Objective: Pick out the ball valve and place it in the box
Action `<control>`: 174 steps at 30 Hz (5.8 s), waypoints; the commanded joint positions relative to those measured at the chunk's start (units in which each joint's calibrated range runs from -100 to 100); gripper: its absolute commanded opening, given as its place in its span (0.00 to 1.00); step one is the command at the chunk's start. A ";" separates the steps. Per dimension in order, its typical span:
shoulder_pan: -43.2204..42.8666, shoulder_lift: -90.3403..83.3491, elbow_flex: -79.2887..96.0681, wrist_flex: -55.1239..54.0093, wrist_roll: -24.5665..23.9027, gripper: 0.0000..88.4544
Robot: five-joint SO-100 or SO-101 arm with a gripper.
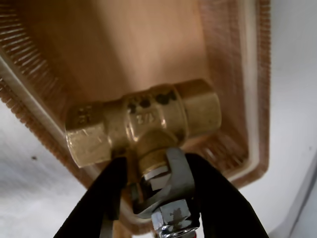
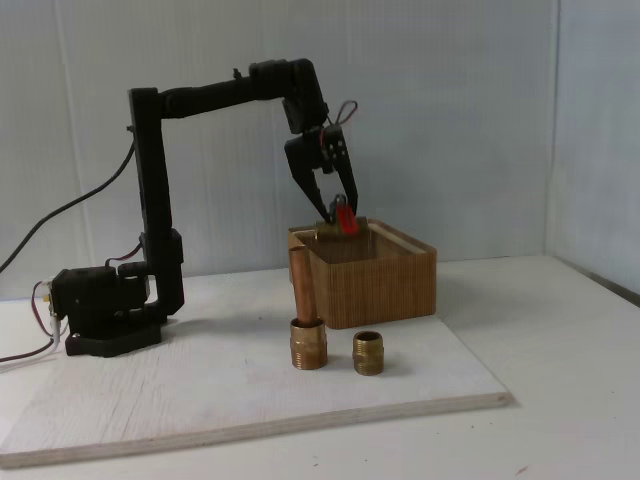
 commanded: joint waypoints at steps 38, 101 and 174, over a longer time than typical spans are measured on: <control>-3.45 13.31 -5.07 -6.82 0.00 0.06; -1.75 -8.99 -16.35 15.73 0.05 0.01; 2.24 -100.30 99.72 -16.55 7.97 0.01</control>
